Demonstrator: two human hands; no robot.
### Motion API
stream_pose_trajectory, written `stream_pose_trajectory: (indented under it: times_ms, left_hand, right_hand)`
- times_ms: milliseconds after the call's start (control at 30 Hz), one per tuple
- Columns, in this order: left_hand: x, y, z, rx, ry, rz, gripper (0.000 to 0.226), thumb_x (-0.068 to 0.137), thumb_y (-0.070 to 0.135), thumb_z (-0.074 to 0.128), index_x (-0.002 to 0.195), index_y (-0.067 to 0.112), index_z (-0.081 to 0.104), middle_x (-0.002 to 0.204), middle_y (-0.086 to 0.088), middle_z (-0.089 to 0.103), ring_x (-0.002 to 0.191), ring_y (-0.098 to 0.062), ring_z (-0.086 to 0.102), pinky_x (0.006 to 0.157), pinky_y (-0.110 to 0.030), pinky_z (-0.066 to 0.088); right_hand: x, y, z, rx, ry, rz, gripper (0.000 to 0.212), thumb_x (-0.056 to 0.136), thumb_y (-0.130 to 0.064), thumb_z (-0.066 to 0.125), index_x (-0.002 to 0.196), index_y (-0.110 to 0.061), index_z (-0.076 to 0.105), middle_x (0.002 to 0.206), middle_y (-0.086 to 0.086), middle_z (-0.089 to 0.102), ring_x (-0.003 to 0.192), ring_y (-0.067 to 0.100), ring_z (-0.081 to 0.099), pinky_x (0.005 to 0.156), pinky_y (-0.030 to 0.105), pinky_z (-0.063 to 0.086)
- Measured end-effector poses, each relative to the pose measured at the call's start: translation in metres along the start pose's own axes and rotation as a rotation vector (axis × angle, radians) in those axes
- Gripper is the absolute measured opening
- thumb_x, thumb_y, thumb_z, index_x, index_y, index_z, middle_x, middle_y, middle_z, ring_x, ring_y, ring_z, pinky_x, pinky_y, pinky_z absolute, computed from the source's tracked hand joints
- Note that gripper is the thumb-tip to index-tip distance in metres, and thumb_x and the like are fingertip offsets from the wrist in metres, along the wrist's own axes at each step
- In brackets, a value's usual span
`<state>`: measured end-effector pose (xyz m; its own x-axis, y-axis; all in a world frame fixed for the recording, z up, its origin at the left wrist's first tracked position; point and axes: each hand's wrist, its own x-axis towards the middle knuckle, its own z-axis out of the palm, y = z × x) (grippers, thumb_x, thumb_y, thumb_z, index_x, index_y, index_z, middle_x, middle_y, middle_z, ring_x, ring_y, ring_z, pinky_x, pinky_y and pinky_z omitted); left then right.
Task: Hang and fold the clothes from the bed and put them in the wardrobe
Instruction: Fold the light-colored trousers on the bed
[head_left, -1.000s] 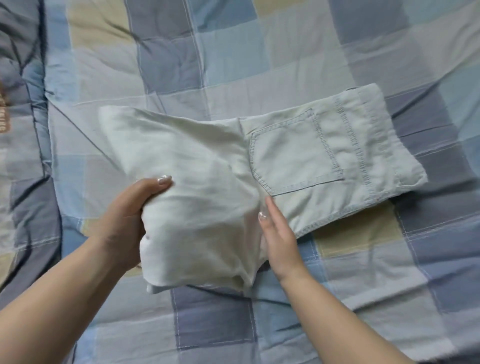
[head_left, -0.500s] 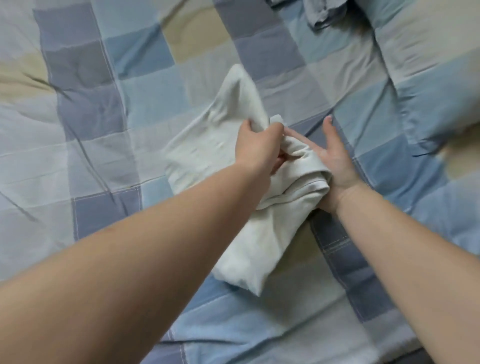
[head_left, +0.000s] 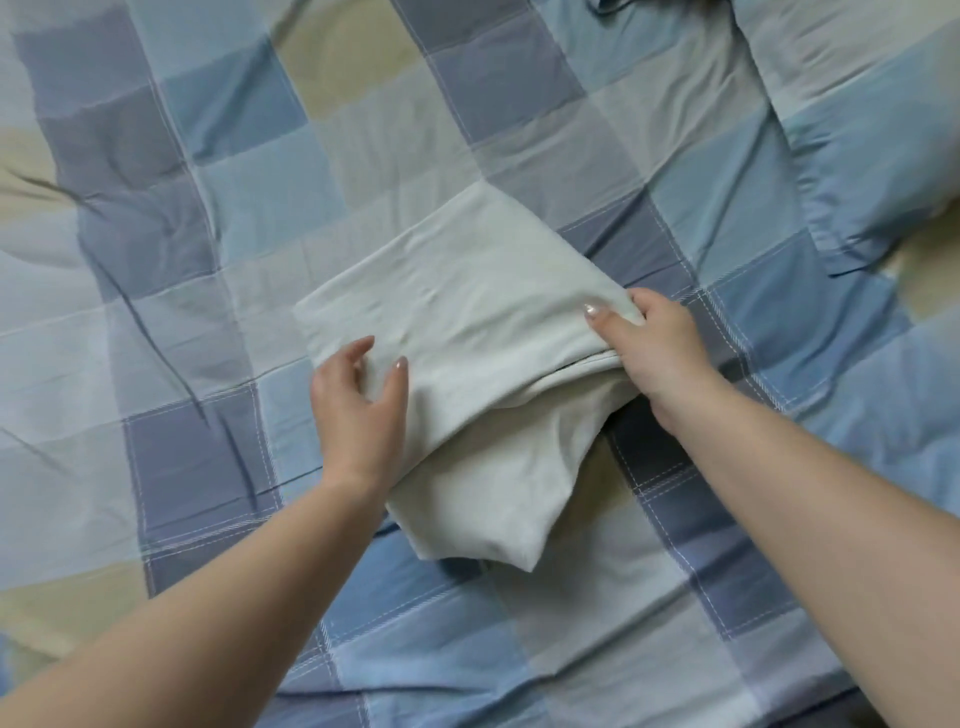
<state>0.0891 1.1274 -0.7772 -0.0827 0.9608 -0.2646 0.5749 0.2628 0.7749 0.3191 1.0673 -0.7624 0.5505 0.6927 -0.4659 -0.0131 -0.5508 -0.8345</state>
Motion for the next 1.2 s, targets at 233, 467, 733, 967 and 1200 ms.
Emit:
stream_pose_trajectory:
  times_ms: [233,467,733,967,1200]
  left_hand:
    - [-0.028,-0.021,-0.008,0.44,-0.225,0.275,0.073,0.083,0.048,0.065,0.147,0.027,0.034,0.161,-0.004,0.009,0.148,-0.018,0.0,0.117,-0.045,-0.002]
    - [0.0,-0.008,0.021,0.696,-0.318,0.764,0.055,0.089,0.044,0.043,0.134,0.014,0.054,0.148,-0.011,0.043,0.141,-0.032,0.03,0.111,-0.061,0.014]
    - [0.006,-0.066,0.0,0.921,-0.314,0.449,0.076,0.086,0.066,0.014,0.152,0.029,0.019,0.161,0.001,0.009,0.149,-0.019,0.002,0.117,-0.049,-0.002]
    - [0.007,-0.066,-0.031,0.264,-0.211,-0.036,0.096,0.081,0.056,0.065,0.153,0.02,0.012,0.153,-0.003,0.031,0.139,-0.017,0.031,0.115,-0.031,0.025]
    - [0.011,-0.046,-0.03,-0.396,-0.416,-0.552,0.031,0.089,0.034,0.063,0.116,0.019,0.06,0.109,0.003,0.072,0.096,-0.015,0.069,0.075,-0.027,0.054]
  right_hand:
    - [-0.024,0.047,-0.012,-0.206,0.122,0.198,0.022,0.088,-0.024,0.064,0.106,-0.011,0.061,0.107,0.012,0.065,0.091,0.023,0.057,0.079,0.033,0.044]
    - [-0.009,-0.007,0.068,-0.913,-0.017,-0.821,0.048,0.085,-0.023,0.043,0.129,-0.014,0.057,0.144,0.012,0.046,0.135,0.029,0.04,0.108,0.055,0.027]
    - [0.034,0.025,0.051,-1.494,-0.325,-0.654,0.071,0.091,-0.066,0.014,0.151,-0.032,-0.003,0.16,0.003,-0.013,0.147,0.019,-0.014,0.116,0.051,-0.006]
    - [0.052,0.016,-0.009,-0.953,-0.234,-0.139,0.092,0.081,-0.063,0.055,0.151,-0.016,0.019,0.155,0.004,0.029,0.14,0.024,0.03,0.112,0.039,0.028]
    - [0.061,0.014,0.011,-0.129,-0.338,0.273,0.055,0.068,-0.045,0.08,0.113,-0.018,0.062,0.106,0.004,0.07,0.094,0.025,0.067,0.089,0.041,0.052]
